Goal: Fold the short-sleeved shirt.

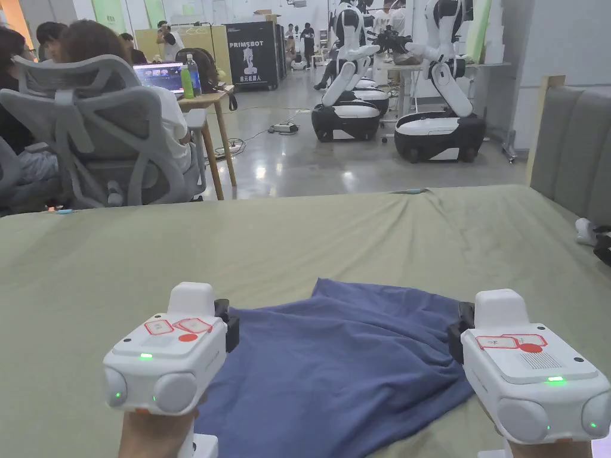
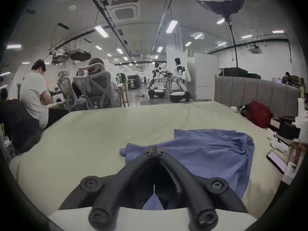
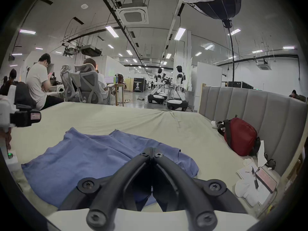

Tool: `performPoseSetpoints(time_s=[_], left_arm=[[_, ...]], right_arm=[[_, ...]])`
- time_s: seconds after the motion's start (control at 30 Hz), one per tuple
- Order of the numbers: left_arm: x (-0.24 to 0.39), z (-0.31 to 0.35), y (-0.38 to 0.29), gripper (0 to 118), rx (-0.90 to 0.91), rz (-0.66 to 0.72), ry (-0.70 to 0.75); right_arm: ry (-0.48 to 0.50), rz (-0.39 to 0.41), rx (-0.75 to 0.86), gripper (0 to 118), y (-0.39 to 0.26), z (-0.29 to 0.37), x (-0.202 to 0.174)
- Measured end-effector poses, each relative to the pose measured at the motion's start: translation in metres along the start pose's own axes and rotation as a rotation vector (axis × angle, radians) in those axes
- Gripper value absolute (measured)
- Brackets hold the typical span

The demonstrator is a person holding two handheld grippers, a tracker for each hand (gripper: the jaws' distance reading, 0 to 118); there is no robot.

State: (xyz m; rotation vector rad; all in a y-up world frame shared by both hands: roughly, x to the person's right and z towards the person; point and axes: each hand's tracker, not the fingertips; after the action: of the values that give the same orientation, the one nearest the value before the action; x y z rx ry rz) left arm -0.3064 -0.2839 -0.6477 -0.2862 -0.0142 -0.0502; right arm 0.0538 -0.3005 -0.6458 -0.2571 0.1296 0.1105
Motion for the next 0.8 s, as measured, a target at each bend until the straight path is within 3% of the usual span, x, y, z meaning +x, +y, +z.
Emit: performPoseSetpoints(time_s=[0.17, 0.2, 0.23, 0.27, 0.3, 0.33, 0.37, 0.53, 0.67, 0.73, 0.8], left_arm=[[-0.036, -0.075, 0.029, 4, -0.135, 0.058, 0.042], [-0.044, -0.098, 0.033, 21, -0.18, 0.08, 0.042], [-0.051, -0.119, 0.036, 66, -0.223, 0.102, 0.046], [-0.065, -0.143, 0.036, 101, -0.274, 0.106, 0.045], [-0.07, -0.165, 0.036, 118, -0.325, 0.109, 0.044], [-0.078, -0.188, 0.032, 108, -0.367, 0.123, 0.045], [-0.083, -0.205, 0.032, 105, -0.376, 0.103, 0.069], [-0.1, -0.267, 0.003, 104, -0.535, 0.129, 0.1], [-0.099, -0.276, -0.027, 101, -0.673, 0.116, 0.083], [-0.095, -0.269, -0.03, 100, -0.582, 0.126, 0.101], [-0.09, -0.261, -0.026, 82, -0.59, 0.131, 0.094]], right_arm=[[0.009, 0.015, -0.02, 1, -0.008, -0.004, 0.004], [0.008, 0.014, -0.023, 1, -0.01, -0.007, 0.005], [0.007, 0.011, -0.027, 1, -0.011, -0.01, 0.006], [0.009, 0.008, -0.031, 1, -0.013, -0.015, 0.008], [0.008, 0.007, -0.034, 1, -0.015, -0.017, 0.008], [0.004, 0.007, -0.041, 1, -0.017, -0.022, 0.009], [0.003, 0.008, -0.048, 1, -0.02, -0.028, 0.01], [-0.005, 0.007, -0.102, 1, -0.031, -0.052, 0.017], [-0.023, 0.001, -0.126, 1, -0.037, -0.063, 0.023], [-0.026, 0.0, -0.133, 1, -0.04, -0.065, 0.025], [-0.027, -0.001, -0.142, 1, -0.041, -0.068, 0.026]])
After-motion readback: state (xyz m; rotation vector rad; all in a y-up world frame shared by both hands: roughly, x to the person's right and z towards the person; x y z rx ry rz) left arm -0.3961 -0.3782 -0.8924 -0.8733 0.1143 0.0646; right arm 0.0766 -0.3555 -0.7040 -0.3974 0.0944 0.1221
